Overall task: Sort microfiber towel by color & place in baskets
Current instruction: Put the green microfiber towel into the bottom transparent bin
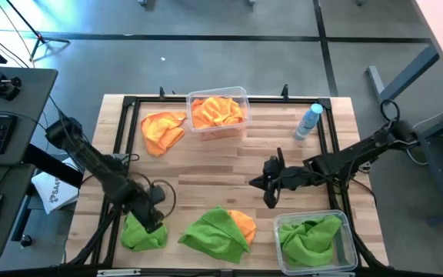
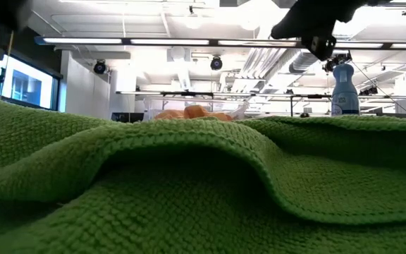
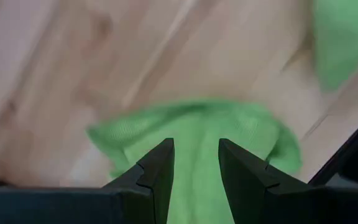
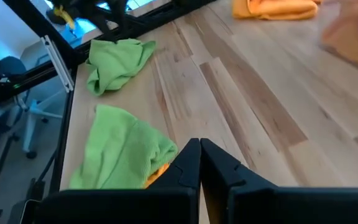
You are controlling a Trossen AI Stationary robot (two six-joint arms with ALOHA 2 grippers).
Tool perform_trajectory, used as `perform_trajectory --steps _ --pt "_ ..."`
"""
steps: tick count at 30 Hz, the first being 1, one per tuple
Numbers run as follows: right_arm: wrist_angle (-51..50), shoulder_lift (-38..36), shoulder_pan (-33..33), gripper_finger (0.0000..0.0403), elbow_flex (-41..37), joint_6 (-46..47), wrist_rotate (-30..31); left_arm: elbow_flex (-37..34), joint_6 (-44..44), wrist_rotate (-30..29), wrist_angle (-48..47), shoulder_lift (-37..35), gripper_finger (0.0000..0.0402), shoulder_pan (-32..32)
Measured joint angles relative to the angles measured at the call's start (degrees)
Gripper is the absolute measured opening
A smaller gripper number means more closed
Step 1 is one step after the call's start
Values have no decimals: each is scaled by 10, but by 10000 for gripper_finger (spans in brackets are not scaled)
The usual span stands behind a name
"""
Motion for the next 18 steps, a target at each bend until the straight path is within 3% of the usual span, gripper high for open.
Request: perform_trajectory --steps 6,18 --pt "0 -3 0 0 -9 10 -2 0 -59 75 65 73 113 -52" --pt "0 -3 0 0 -9 9 -32 0 -78 78 135 164 104 -78"
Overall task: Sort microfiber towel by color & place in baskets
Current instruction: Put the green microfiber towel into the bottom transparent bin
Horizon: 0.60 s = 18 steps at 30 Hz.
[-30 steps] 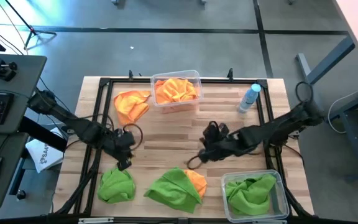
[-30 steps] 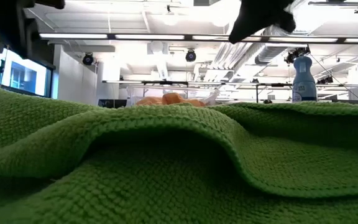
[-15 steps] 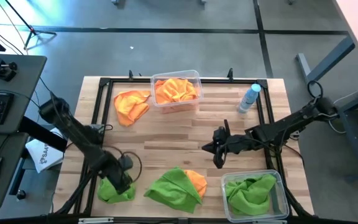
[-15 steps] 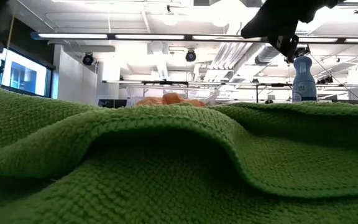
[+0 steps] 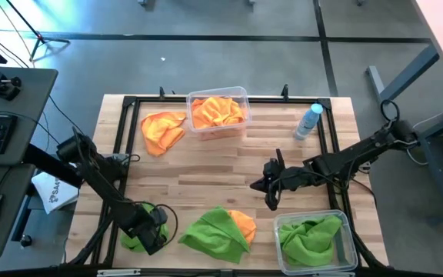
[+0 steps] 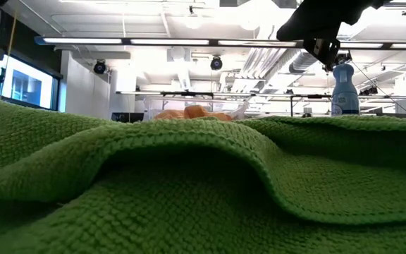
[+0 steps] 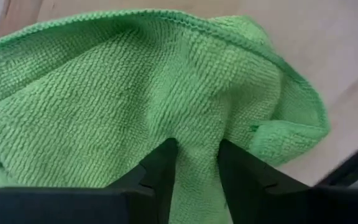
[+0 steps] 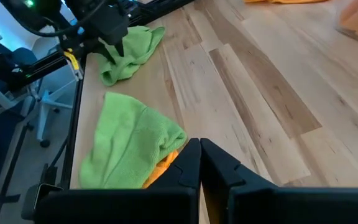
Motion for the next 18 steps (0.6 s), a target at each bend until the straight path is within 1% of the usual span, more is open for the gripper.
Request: perform_trajectory --steps 2,5,6,9,11,18 --pt "0 0 0 0 0 0 0 0 -2 0 -1 4 82 0" --pt "0 0 0 0 0 0 -2 0 -26 0 -1 -7 25 0" --pt "0 0 0 0 0 0 -2 2 -34 -2 -4 -15 14 0" --pt "0 0 0 0 0 0 -2 24 -44 -41 -27 -43 9 -4" --pt "0 0 0 0 0 0 -2 54 -44 -78 -66 -64 4 -7" --pt "2 0 0 0 0 5 -2 195 -12 -223 -235 -121 1 -7"
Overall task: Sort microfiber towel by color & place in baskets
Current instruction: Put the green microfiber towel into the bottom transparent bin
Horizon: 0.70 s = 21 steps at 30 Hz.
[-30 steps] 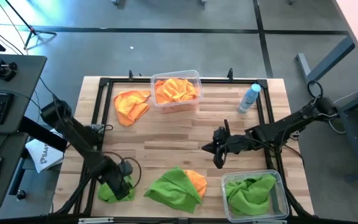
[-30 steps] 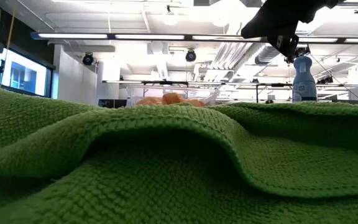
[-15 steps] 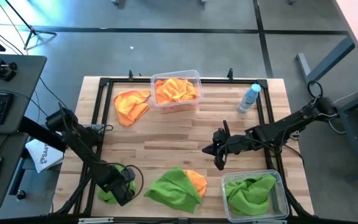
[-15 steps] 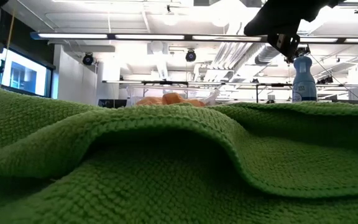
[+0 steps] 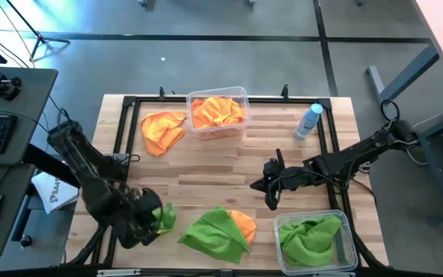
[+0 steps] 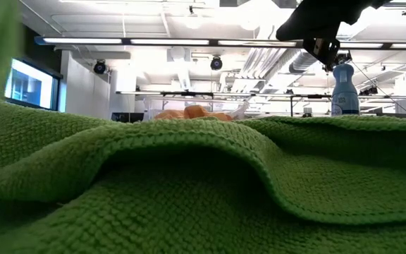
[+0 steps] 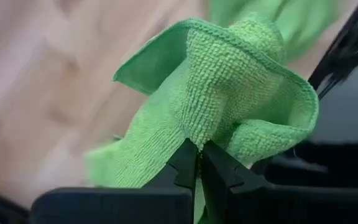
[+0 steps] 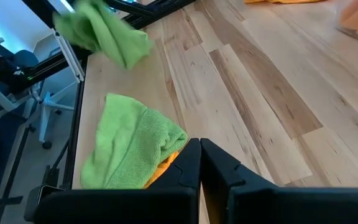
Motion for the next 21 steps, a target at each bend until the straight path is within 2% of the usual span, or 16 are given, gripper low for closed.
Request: perform_trajectory --steps 6,12,17,21 --pt "2 0 0 0 0 0 0 103 69 -156 -83 -22 1 18" --pt "44 0 -9 0 0 0 5 163 174 -280 -80 -29 0 67" --pt "148 0 -25 13 0 -40 4 173 292 -302 -16 -28 0 133" --pt "198 0 -39 57 5 -77 -8 173 362 -300 45 -25 0 193"
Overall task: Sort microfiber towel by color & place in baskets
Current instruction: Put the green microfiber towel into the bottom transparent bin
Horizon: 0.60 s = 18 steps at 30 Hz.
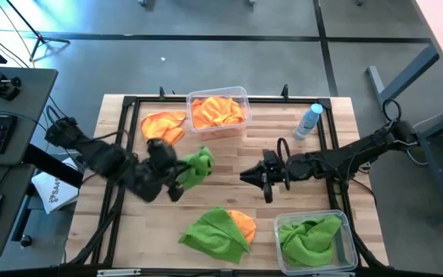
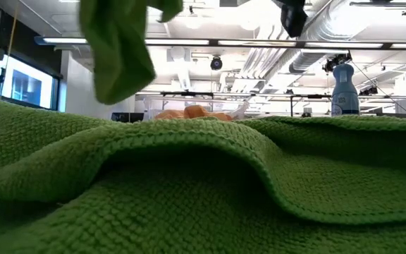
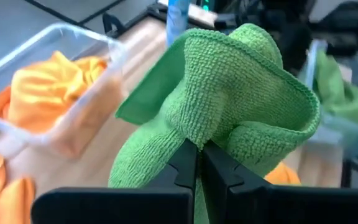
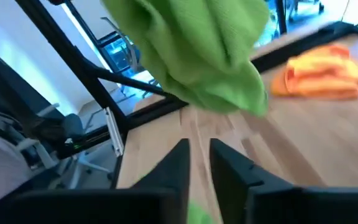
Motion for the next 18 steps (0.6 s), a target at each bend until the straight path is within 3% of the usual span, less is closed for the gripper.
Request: perform_trajectory --steps 7,10,13,18 --pt "-15 0 -3 164 54 -99 4 0 113 69 158 9 0 97" --pt "-13 0 -3 200 77 -125 39 0 171 109 239 24 0 126" --pt "-15 5 -3 224 96 -144 77 0 221 152 313 47 0 147" --pt "-16 9 -8 239 111 -189 80 0 262 209 394 87 0 170"
